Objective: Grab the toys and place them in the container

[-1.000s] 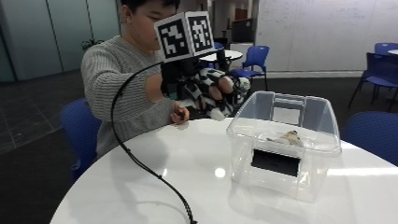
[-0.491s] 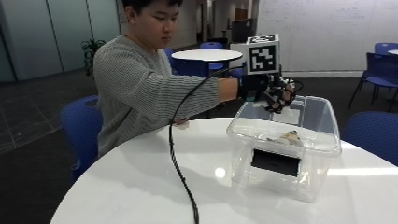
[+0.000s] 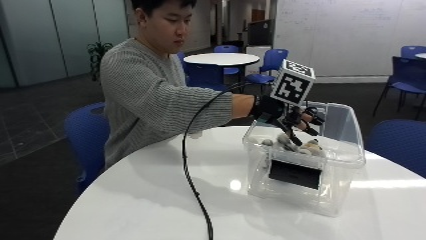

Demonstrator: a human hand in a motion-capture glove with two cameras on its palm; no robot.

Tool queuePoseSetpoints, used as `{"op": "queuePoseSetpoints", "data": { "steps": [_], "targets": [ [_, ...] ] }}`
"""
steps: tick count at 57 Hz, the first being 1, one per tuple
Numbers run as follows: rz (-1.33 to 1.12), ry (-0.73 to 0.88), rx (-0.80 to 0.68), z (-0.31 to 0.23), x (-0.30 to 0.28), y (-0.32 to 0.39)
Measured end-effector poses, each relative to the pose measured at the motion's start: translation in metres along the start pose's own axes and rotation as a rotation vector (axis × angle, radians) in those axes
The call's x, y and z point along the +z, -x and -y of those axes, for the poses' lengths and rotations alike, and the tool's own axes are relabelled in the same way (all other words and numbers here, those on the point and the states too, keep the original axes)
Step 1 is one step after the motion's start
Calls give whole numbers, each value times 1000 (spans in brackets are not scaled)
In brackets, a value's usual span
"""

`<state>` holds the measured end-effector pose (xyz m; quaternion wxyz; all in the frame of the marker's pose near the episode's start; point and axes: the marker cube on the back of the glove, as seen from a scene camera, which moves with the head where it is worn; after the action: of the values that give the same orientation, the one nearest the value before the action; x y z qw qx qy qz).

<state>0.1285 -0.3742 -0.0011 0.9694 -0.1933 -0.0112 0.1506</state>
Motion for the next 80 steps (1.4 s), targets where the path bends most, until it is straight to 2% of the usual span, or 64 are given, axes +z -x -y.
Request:
{"op": "queuePoseSetpoints", "data": {
  "steps": [17, 27, 31, 41, 49, 57, 65, 72, 80],
  "targets": [
    [14, -66, -57, -22, -3, 2],
    [-30, -204, -54, -81, -23, -38],
    [-148, -246, -73, -105, -26, -73],
    [-98, -288, 104, -149, -25, -119],
    [-71, -319, 80, -177, -12, -118],
    [-97, -353, -30, -214, 24, -89],
    [-94, -339, -216, -286, 104, -42],
    [-6, -319, -185, -328, 167, -21],
    [52, -289, -141, -352, 205, -13]
  ]
}}
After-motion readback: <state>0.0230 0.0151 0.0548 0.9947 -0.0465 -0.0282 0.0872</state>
